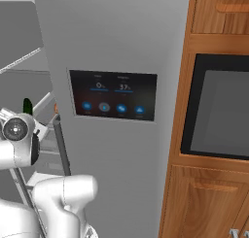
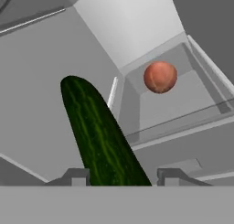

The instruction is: Take the onion and cucumber out of the freezer and place them in the tupperware container on the counter. Then put the tupperware containing the vegetables back in the freezer.

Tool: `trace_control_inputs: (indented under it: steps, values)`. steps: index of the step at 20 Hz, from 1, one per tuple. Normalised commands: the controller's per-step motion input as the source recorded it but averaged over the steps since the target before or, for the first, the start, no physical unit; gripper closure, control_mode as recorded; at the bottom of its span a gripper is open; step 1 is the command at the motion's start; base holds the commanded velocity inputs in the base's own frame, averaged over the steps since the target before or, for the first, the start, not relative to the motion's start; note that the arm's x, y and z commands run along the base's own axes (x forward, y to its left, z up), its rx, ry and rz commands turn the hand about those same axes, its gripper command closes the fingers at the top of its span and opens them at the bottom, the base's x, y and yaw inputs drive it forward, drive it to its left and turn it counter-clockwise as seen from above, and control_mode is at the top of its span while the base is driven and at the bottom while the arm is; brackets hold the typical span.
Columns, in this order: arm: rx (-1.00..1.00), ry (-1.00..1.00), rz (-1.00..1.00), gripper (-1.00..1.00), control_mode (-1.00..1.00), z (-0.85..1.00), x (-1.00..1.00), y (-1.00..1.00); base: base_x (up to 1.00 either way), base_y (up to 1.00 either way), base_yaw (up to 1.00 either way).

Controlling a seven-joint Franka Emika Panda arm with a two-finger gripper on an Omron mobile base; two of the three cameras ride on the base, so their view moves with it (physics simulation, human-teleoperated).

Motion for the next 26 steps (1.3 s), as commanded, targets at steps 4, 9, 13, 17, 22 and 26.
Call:
trace_control_inputs:
  steps: [4, 9, 13, 17, 22, 26]
  values:
    - [0.05, 0.00, 0.00, 1.00, -1.00, 0.92, -0.44, -0.19, 0.00, 0.00, 0.00]
    - [0.01, 0.00, 0.00, 1.00, -1.00, 0.72, -0.38, -0.34, 0.00, 0.00, 0.00]
    - [0.00, 0.05, 0.00, 1.00, -1.00, 0.32, -0.48, -0.48, 0.00, 0.00, 0.00]
    - [-0.01, 0.05, 0.00, 1.00, -1.00, 0.03, -0.31, -0.58, 0.00, 0.00, 0.00]
    - [-0.04, 0.01, 0.00, 1.00, -1.00, 0.00, -0.16, -0.56, 0.00, 0.00, 0.00]
    - [-0.08, 0.00, 0.00, 1.00, -1.00, 0.00, -0.17, -0.38, 0.00, 0.00, 0.00]
